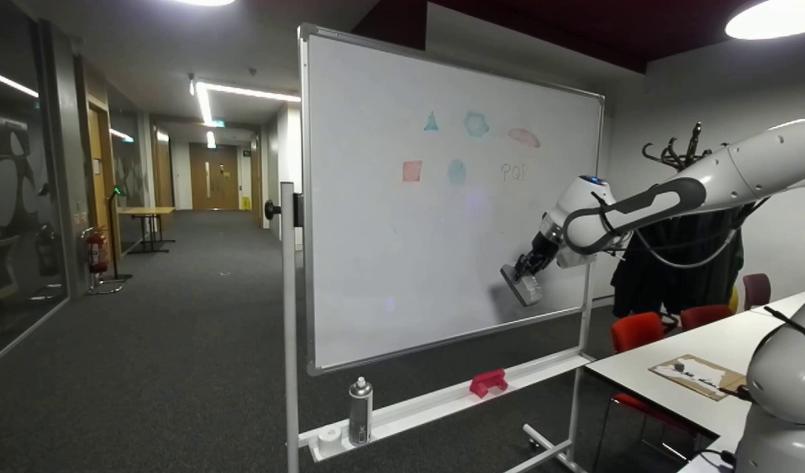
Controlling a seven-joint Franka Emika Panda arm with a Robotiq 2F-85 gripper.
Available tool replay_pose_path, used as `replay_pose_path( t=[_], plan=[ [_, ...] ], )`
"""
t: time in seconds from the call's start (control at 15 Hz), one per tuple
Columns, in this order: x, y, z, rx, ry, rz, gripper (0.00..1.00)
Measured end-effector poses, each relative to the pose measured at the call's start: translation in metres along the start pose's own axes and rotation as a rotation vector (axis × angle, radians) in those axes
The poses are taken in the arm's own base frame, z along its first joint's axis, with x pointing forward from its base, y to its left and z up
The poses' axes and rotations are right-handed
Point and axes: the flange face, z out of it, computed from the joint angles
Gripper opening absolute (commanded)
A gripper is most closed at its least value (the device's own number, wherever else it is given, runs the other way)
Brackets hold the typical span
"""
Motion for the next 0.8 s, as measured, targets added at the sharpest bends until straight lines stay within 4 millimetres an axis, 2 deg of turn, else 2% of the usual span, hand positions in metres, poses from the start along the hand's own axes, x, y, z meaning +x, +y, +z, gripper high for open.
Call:
replay_pose_path(
  t=[0.33, 0.6, 0.8],
  plan=[
    [-0.004, 0.081, 0.009, -0.008, 0.035, 0.26, 0.33],
    [-0.026, 0.147, 0.021, -0.008, 0.047, 0.479, 0.33],
    [-0.046, 0.186, 0.03, 0.01, 0.068, 0.642, 0.33]
  ],
)
